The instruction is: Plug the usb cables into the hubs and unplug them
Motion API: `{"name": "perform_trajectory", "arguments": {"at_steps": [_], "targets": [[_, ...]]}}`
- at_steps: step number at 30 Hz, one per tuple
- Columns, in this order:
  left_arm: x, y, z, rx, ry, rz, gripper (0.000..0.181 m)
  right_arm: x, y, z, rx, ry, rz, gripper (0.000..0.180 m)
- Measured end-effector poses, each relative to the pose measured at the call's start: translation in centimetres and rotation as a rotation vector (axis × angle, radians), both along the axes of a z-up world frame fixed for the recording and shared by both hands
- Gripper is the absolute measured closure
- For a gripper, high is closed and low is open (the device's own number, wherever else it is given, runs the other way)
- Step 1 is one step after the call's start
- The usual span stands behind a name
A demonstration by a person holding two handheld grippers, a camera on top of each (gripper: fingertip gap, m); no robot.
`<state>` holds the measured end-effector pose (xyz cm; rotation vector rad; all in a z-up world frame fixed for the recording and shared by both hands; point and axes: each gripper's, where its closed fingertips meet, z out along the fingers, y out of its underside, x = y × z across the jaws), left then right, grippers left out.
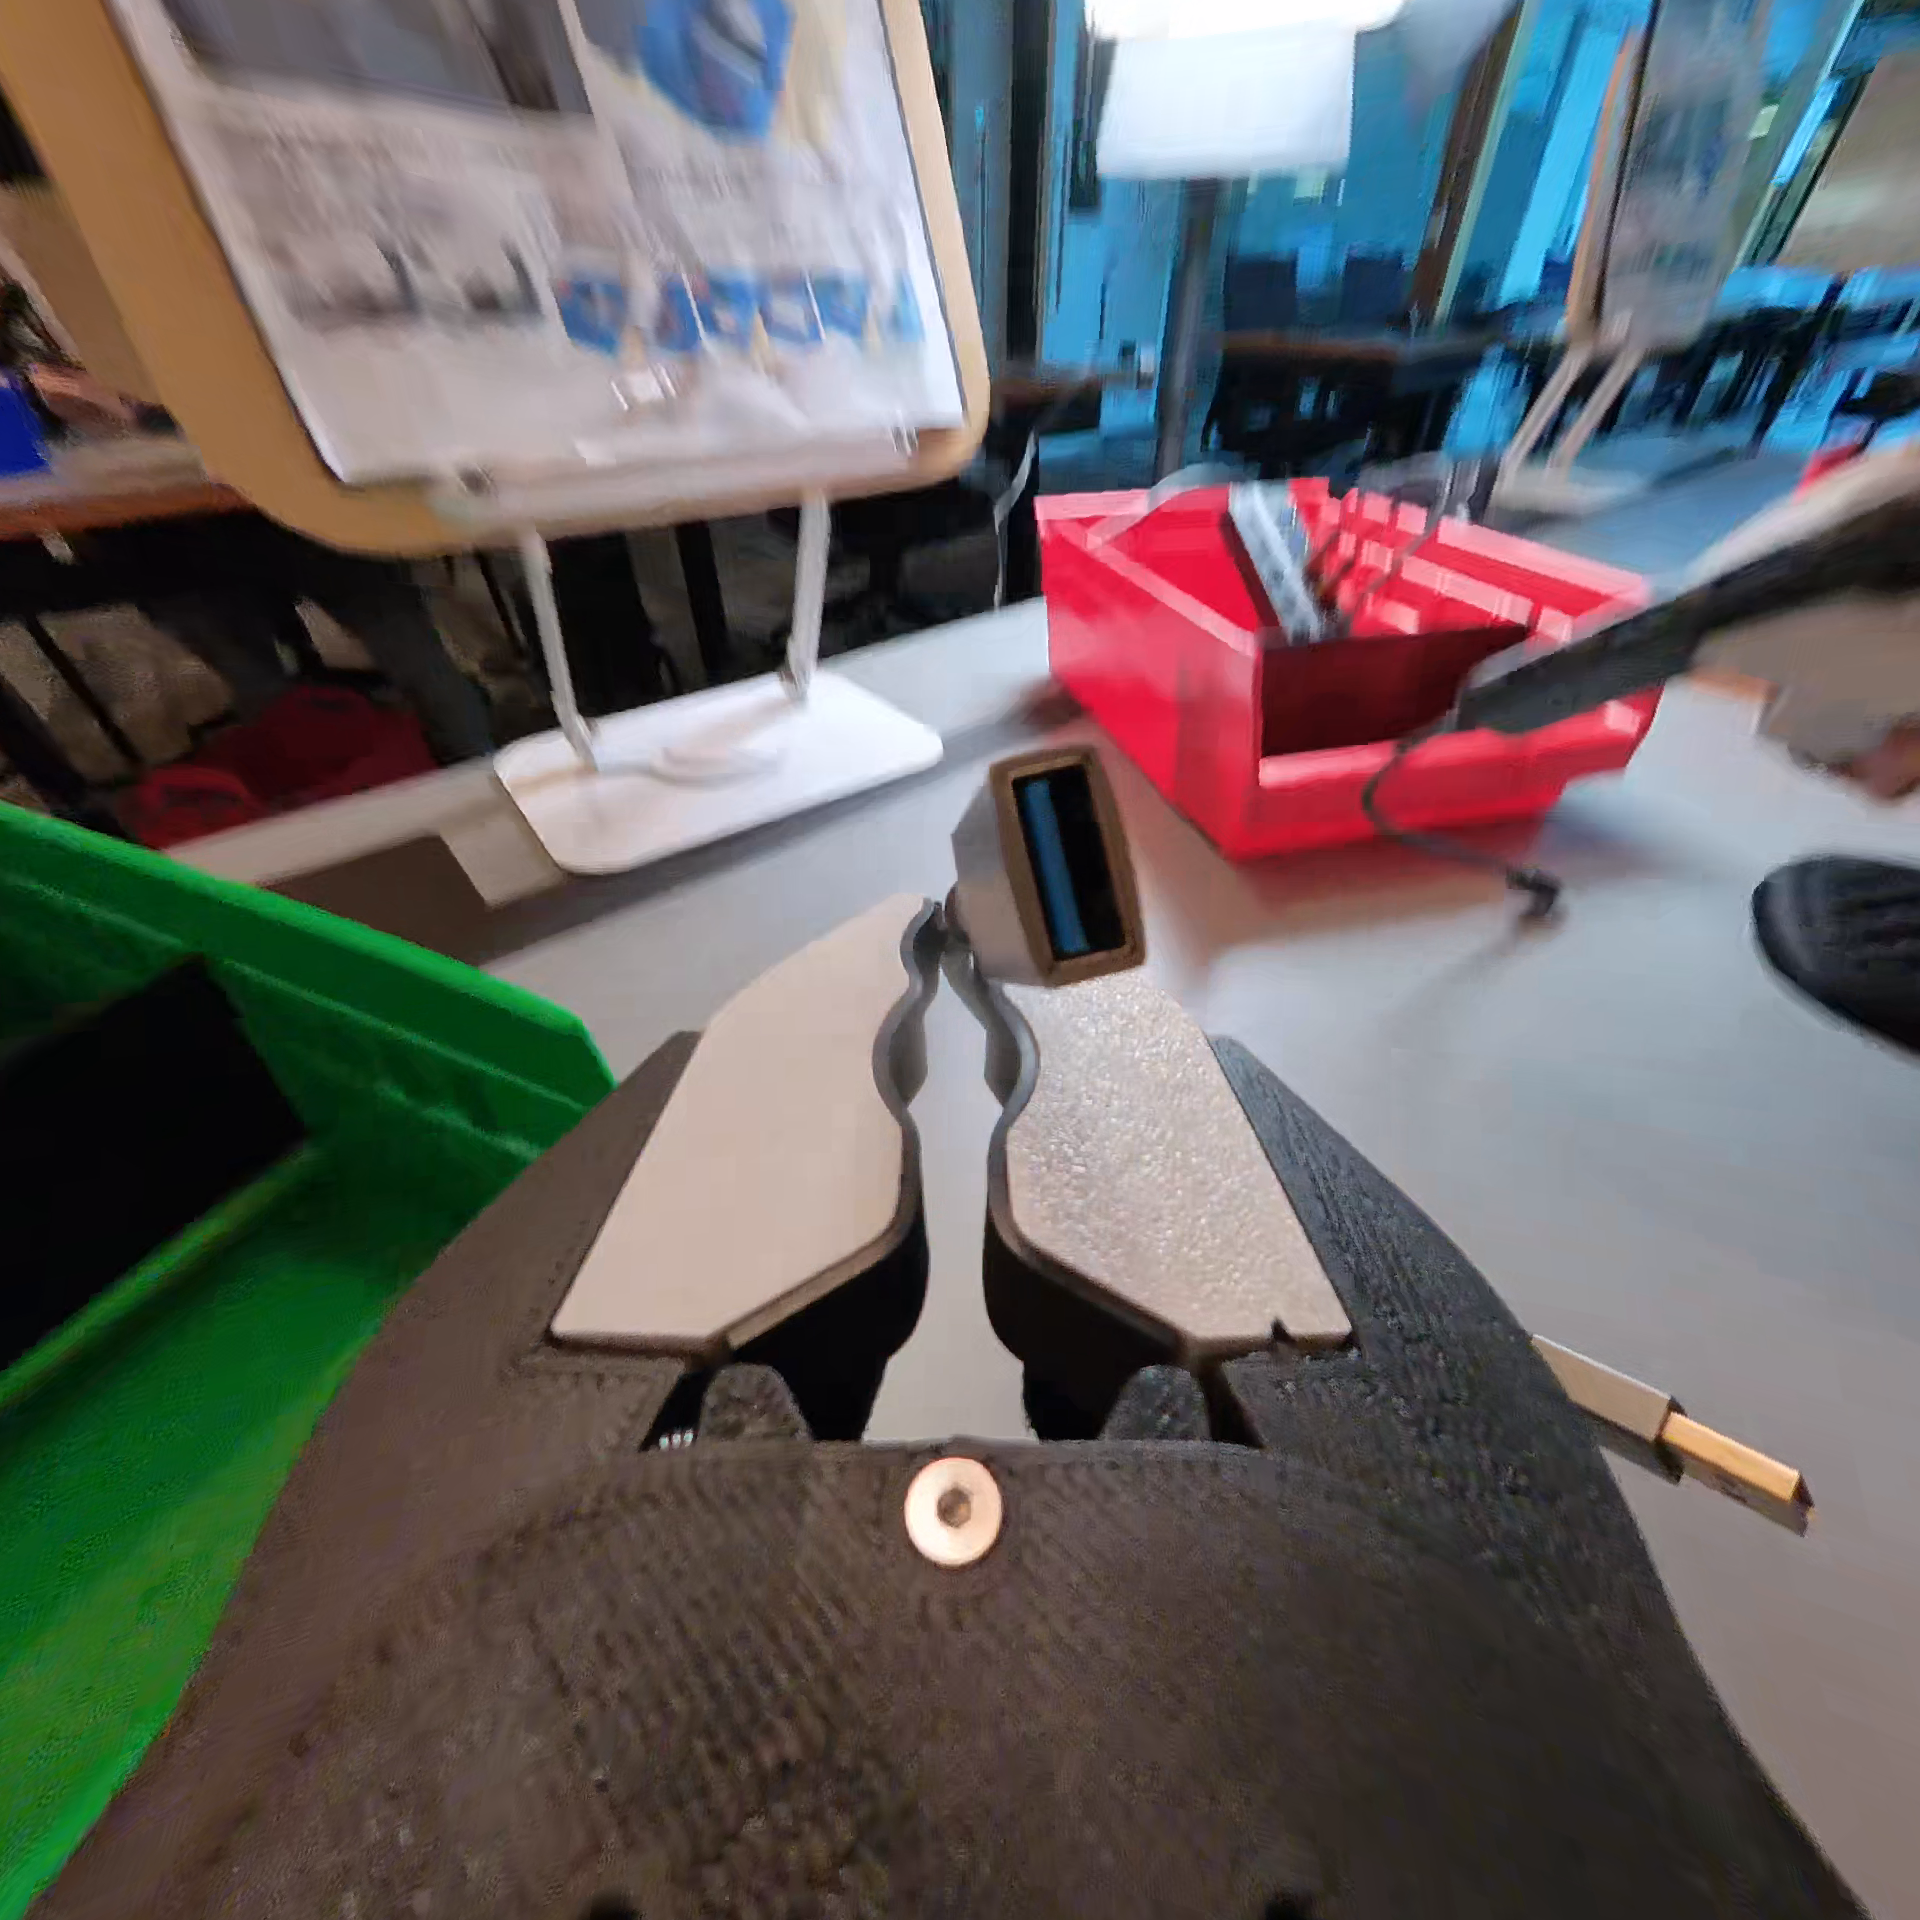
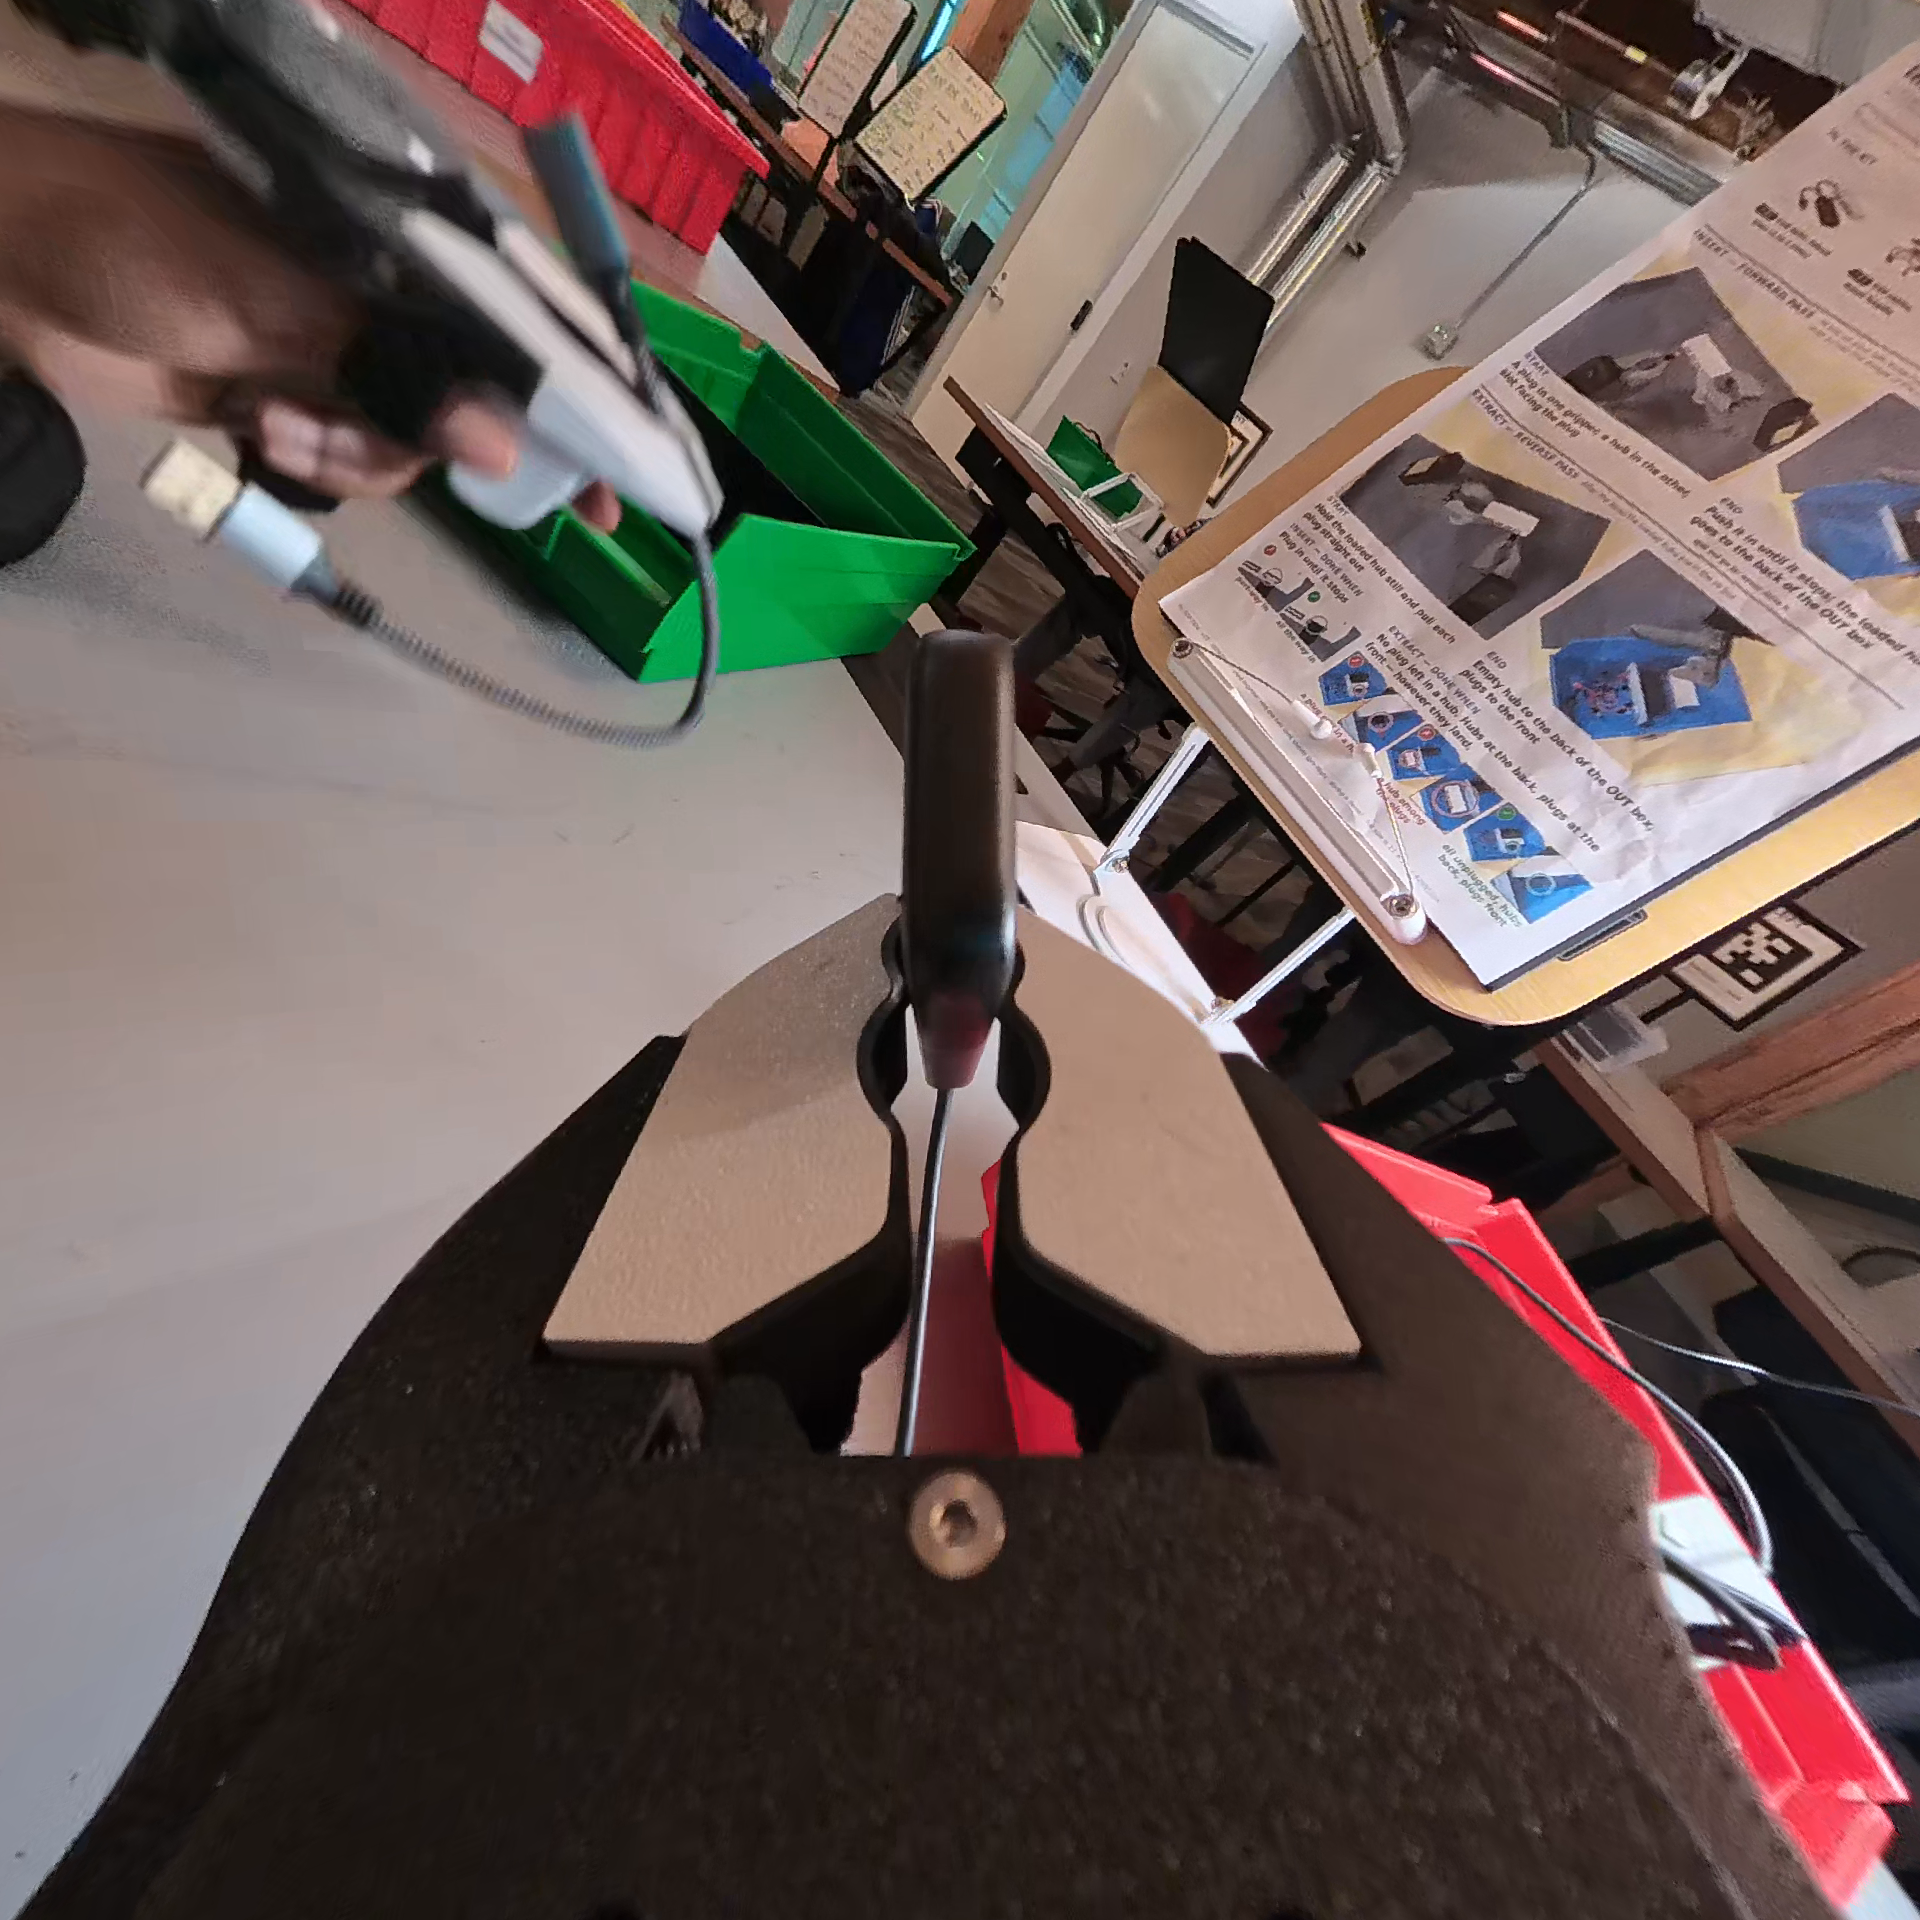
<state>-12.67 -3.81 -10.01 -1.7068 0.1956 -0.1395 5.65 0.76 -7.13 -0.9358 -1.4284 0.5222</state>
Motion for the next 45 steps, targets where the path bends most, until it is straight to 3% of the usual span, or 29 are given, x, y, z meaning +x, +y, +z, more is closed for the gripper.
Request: {"name": "perform_trajectory", "arguments": {"at_steps": [3, 9, 17, 19, 24, 28, 34, 36, 40, 45], "targets": [[2.1, 0.0, -3.7, -0.114, 0.152, -0.041, 0.175, 0.0, 0.2, -0.2, -0.021, 0.002, 0.0, 0.168], [2.5, -3.0, -6.3, -0.146, 0.543, -0.189, 0.172, 0.0, 0.4, -0.6, -0.029, -0.005, -0.005, 0.168], [2.3, -10.6, -10.5, -0.363, 1.107, -0.619, 0.158, -0.3, 0.6, -1.1, -0.055, -0.016, -0.001, 0.168], [3.0, -12.4, -11.1, -0.441, 1.167, -0.764, 0.153, -0.3, 0.6, -1.2, -0.058, -0.017, 0.0, 0.168], [5.8, -15.6, -9.2, -0.678, 0.917, -1.063, 0.149, -0.3, 0.6, -1.2, -0.06, -0.018, 0.003, 0.168], [8.5, -12.7, -6.3, -0.539, 0.764, -1.088, 0.15, -0.2, 0.5, -1.0, -0.061, -0.014, 0.009, 0.168], [11.8, -12.1, -11.1, -0.525, 0.813, -1.252, 0.144, -0.2, 0.3, -1.2, -0.066, -0.019, 0.022, 0.168], [12.4, -11.7, -12.3, -0.511, 0.845, -1.276, 0.145, -0.2, 0.2, -1.2, -0.065, -0.02, 0.025, 0.168], [13.3, -10.9, -12.5, -0.494, 0.802, -1.283, 0.163, -0.1, 0.2, -1.4, -0.075, -0.024, 0.031, 0.168], [13.5, -7.5, -11.5, -0.475, 0.474, -1.104, 0.169, -0.2, 0.0, -1.5, -0.093, -0.024, 0.043, 0.168]]}}
